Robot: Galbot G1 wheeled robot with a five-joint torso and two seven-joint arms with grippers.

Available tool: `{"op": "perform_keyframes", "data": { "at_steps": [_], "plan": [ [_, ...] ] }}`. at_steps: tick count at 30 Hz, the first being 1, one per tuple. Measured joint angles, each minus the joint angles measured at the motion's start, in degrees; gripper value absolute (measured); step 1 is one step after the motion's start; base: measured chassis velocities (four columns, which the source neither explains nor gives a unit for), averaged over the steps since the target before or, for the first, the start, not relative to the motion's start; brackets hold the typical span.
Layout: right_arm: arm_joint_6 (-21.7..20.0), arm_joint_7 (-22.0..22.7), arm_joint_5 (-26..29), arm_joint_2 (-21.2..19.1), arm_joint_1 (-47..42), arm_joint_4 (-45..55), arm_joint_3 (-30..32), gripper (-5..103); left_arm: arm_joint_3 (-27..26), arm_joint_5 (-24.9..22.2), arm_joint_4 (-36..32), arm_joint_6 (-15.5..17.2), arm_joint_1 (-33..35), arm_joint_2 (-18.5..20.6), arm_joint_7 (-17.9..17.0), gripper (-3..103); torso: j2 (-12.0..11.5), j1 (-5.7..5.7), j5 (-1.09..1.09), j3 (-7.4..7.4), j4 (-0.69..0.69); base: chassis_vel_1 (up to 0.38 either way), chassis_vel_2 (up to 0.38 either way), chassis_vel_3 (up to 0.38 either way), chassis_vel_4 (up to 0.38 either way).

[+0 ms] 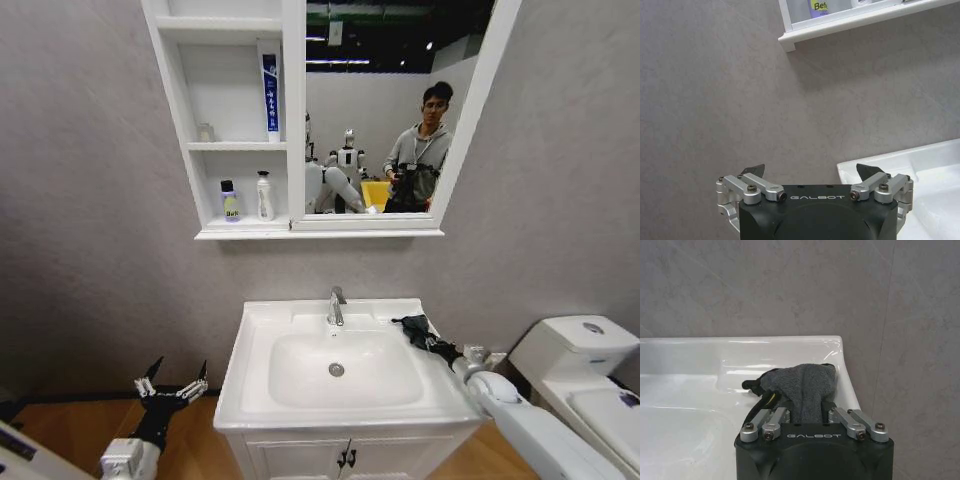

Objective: Move facial cleanser and shampoo from washbasin to cabinet, then wipe washbasin with towel.

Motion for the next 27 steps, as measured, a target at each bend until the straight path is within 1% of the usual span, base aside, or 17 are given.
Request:
{"op": "perform_keyframes", "data": {
  "at_steps": [3,4,5,7,8,10,12,14,15,16,18,20,21,23,24,26,27],
  "plan": [
    [2.5,-0.3,-1.1,0.8,0.4,-1.1,0.2,45,0.0,0.0,0.0,0.0,0.0,0.0,0.0,100,0.0,0.00,0.01,0.00,0.03,0.000,0.000,0.000,0.000],
    [2.5,-0.3,-1.1,0.8,0.4,-1.1,0.2,45,0.0,0.0,0.0,0.0,0.0,0.0,0.0,100,0.0,0.00,0.01,0.00,0.03,0.000,0.000,0.000,0.000],
    [3.3,-0.1,-1.7,0.9,0.3,-1.1,0.5,50,0.0,0.0,0.0,0.0,0.0,0.0,0.0,100,0.0,0.00,0.02,0.00,0.02,0.000,0.000,0.000,0.000],
    [4.3,1.2,-2.0,0.8,-0.5,0.5,1.3,62,0.0,0.0,0.0,0.0,0.0,0.0,0.0,100,0.0,0.00,0.02,0.00,0.00,0.000,0.000,0.000,0.000],
    [4.3,1.2,-2.0,0.8,-0.5,0.5,1.3,62,0.0,0.0,0.0,0.0,0.0,0.0,0.0,100,0.0,0.00,0.02,0.00,0.00,0.000,0.000,0.000,0.000],
    [4.6,3.7,-2.0,0.6,-2.3,4.2,3.4,73,0.0,0.0,0.0,0.0,0.0,0.0,0.0,100,0.0,0.00,0.00,0.00,0.02,0.000,0.000,0.000,0.000],
    [4.6,4.4,-2.0,0.5,-3.1,5.6,4.2,73,0.0,0.0,0.0,0.0,0.0,0.0,0.0,100,0.0,0.00,0.00,0.00,0.02,0.000,0.000,0.000,0.000],
    [3.7,8.0,-3.4,0.5,-7.7,12.2,9.2,84,0.0,0.0,0.0,0.0,0.0,0.0,0.0,100,0.0,0.00,0.00,0.00,0.03,0.000,0.000,0.000,0.000],
    [3.7,8.0,-3.4,0.5,-7.7,12.2,9.2,84,0.0,0.0,0.0,0.0,0.0,0.0,0.0,100,0.0,0.00,0.00,0.00,0.03,0.000,0.000,0.000,0.000],
    [3.0,9.4,-4.2,0.6,-9.5,14.3,11.0,90,0.0,0.0,0.0,0.0,0.0,0.0,0.0,100,0.0,0.00,-0.01,0.00,0.03,0.000,0.000,0.000,0.000],
    [-0.7,14.4,-7.9,1.1,-16.7,22.5,17.2,98,0.0,0.0,0.0,0.0,0.0,0.0,0.0,100,0.0,0.00,0.01,0.00,0.01,0.000,0.000,0.000,0.000],
    [-0.7,14.4,-7.9,1.1,-16.7,22.5,17.2,98,0.0,0.0,0.0,0.0,0.0,0.0,0.0,100,0.0,0.00,0.01,0.00,0.01,0.000,0.000,0.000,0.000],
    [-2.8,16.9,-9.9,1.6,-21.2,27.6,20.6,99,0.0,0.0,0.0,0.0,0.0,0.0,0.0,100,0.0,0.00,0.01,0.00,0.00,0.000,0.000,0.000,0.000],
    [-6.7,21.3,-13.8,5.6,-34.1,40.9,29.6,100,0.0,0.0,0.0,0.0,0.0,0.0,0.0,100,0.0,0.00,0.00,-0.01,0.03,0.000,0.000,0.000,0.000],
    [-6.7,21.3,-13.8,5.6,-34.1,40.9,29.6,100,0.0,0.0,0.0,0.0,0.0,0.0,0.0,100,0.0,0.00,0.00,-0.01,0.03,0.000,0.000,0.000,0.000],
    [-7.5,22.1,-16.6,9.9,-43.1,48.4,34.2,100,0.0,0.0,0.0,0.0,0.0,0.0,0.0,100,0.0,-0.01,0.01,-0.01,-0.02,0.000,0.000,0.000,0.000],
    [-7.5,22.1,-16.6,9.9,-43.1,48.4,34.2,100,0.0,0.0,0.0,0.0,0.0,0.0,0.0,100,0.0,-0.01,0.01,-0.01,-0.02,0.000,0.000,0.000,0.000]
  ]
}}
